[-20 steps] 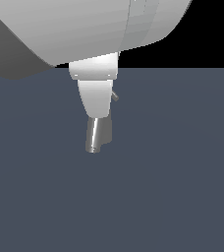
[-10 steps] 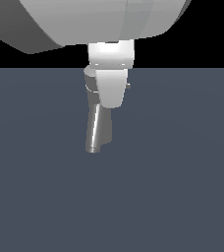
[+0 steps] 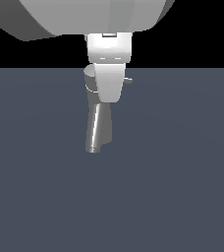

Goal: Turn on the faucet by rotating a designated handle.

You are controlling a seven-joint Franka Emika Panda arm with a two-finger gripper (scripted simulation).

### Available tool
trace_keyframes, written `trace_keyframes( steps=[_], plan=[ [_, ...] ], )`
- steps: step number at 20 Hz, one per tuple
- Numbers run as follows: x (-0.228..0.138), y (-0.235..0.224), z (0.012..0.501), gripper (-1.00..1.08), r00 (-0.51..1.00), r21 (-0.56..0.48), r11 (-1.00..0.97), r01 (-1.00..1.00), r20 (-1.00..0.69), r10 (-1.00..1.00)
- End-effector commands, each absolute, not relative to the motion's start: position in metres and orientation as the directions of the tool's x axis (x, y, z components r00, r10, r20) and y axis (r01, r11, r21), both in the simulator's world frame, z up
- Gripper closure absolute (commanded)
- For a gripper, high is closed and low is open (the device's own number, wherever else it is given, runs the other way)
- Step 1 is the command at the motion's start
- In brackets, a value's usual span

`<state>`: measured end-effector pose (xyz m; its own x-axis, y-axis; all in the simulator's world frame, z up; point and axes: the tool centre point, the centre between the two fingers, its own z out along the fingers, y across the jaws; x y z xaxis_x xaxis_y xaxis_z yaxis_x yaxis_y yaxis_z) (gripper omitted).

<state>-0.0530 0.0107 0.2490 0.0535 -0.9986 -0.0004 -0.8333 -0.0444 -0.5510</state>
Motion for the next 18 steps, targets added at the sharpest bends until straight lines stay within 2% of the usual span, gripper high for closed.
trace_keyframes(
  steps=[1, 18],
  plan=[
    [-0.040, -0.002, 0.255, 1.08, 0.027, -0.560, -0.024, -0.828, 0.002, -1.000],
    [-0.011, -0.029, 0.277, 1.08, -0.019, -0.559, 0.015, -0.829, 0.000, -1.000]
  ],
)
